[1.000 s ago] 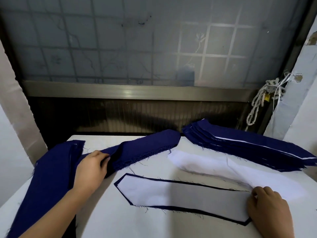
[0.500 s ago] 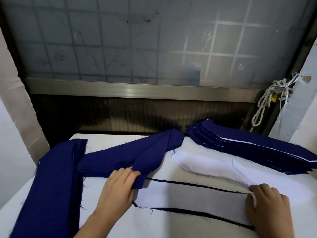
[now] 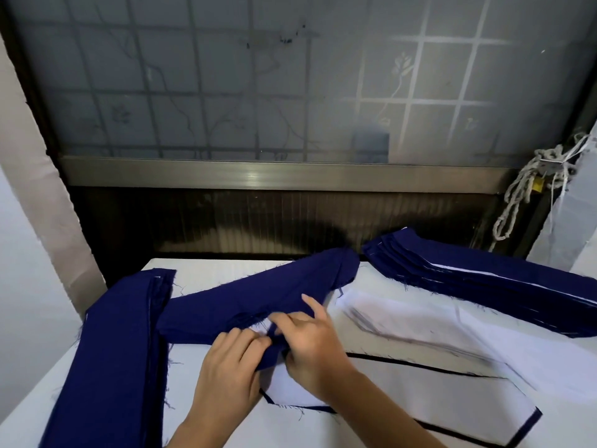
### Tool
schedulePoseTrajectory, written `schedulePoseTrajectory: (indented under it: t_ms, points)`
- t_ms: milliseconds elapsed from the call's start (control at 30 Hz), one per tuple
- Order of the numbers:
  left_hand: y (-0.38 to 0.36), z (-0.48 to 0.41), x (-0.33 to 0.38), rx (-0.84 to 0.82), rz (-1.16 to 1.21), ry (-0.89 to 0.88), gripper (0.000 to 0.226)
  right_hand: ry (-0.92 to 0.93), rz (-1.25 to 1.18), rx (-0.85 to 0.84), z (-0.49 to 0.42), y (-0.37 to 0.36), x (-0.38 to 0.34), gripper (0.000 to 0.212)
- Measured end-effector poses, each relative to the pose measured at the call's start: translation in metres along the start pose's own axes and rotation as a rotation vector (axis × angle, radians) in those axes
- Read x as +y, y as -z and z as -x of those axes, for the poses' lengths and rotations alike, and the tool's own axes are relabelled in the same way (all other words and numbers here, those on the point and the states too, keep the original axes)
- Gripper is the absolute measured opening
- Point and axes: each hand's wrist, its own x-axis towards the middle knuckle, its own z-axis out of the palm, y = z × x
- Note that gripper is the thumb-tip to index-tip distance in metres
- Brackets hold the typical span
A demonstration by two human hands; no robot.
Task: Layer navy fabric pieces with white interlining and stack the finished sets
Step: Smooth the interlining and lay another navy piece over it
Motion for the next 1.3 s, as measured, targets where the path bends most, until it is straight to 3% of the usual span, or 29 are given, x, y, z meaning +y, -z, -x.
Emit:
schedulePoseTrajectory:
  t_ms: [67, 200, 300, 433, 500, 533, 600, 667, 833, 933, 1200, 1300]
  points:
    - [0.001, 0.000, -0.001, 0.064, 0.015, 0.077, 0.024, 0.031, 0.177, -0.064, -0.003, 0.002, 0.009, 0.018]
    - [0.001, 0.003, -0.001, 0.131, 0.037, 0.305, 0.026, -0.027, 0.415, -0.254, 0.009, 0.017, 0.047, 0.014]
    - [0.001, 0.005, -0.002, 0.092, 0.061, 0.479, 0.022, -0.071, 0.479, -0.175, 0.040, 0.042, 0.077, 0.022]
    - [0.003, 0.000, 0.001, 0.080, 0.066, 0.532, 0.014, -0.160, 0.461, -0.071, 0.092, 0.065, 0.112, 0.034]
    - [0.005, -0.004, 0.002, 0.087, 0.069, 0.526, 0.013, -0.240, 0.452, 0.039, 0.119, 0.077, 0.129, 0.022]
    - [0.006, -0.005, 0.003, 0.087, 0.073, 0.522, 0.012, -0.236, 0.462, 0.092, 0.132, 0.082, 0.136, 0.005]
    - [0.005, -0.005, 0.003, 0.057, 0.084, 0.510, 0.006, -0.268, 0.456, 0.161, 0.152, 0.086, 0.147, 0.043]
    - [0.003, -0.005, 0.004, 0.007, 0.078, 0.494, 0.003, -0.275, 0.463, 0.202, 0.166, 0.088, 0.153, 0.059]
    - [0.002, -0.007, 0.002, -0.035, 0.069, 0.501, 0.010, -0.497, 0.410, 0.349, 0.191, 0.075, 0.159, 0.060]
    - [0.002, -0.006, 0.003, -0.041, 0.098, 0.531, 0.009, -0.639, 0.357, 0.412, 0.195, 0.075, 0.156, 0.043]
    - [0.001, -0.005, 0.000, 0.029, 0.142, 0.628, 0.012, -0.829, 0.020, 0.635, 0.194, 0.090, 0.140, 0.028]
    - [0.001, -0.006, 0.000, -0.016, 0.087, 0.631, 0.037, -1.028, -0.073, 0.628, 0.196, 0.086, 0.143, 0.019]
